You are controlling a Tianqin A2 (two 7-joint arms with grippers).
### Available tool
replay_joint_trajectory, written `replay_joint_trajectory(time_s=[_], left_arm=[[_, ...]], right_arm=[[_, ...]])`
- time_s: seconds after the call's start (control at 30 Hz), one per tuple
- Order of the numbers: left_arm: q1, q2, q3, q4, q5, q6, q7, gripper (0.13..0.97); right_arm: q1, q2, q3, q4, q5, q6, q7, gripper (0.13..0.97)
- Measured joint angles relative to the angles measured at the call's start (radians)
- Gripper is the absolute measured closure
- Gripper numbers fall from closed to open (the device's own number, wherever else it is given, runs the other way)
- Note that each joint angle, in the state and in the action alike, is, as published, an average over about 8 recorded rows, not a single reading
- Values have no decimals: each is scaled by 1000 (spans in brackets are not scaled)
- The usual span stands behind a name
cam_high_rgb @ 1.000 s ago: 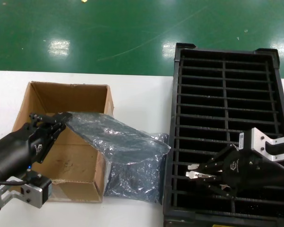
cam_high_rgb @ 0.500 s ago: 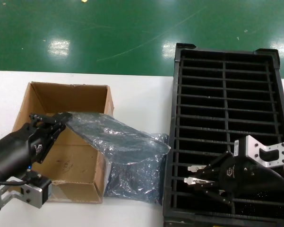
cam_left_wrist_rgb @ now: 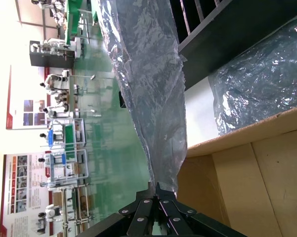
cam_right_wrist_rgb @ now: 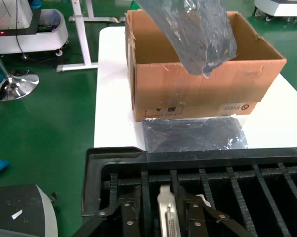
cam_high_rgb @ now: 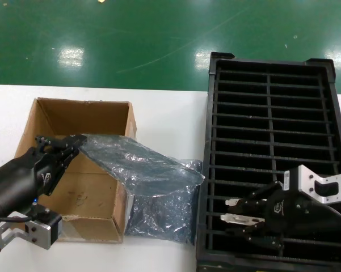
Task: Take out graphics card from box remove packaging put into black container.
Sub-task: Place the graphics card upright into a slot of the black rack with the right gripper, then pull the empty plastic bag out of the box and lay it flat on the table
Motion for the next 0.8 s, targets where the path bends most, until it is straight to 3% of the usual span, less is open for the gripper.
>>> replay_joint_trajectory(time_s=[0.3,0.5,0.6,0.8], left_arm=[[0,0,0,0,0,0,0,958],[0,0,0,0,0,0,0,958],[0,0,0,0,0,0,0,958],[0,0,0,0,0,0,0,958]], right_arm=[[-35,46,33,100,13,18,40,707],[-97,52,92,172,-18,130,98,603],[-154,29,145,209,-79,234,159,603],[-295,-105,302,259,-298,434,299,446]])
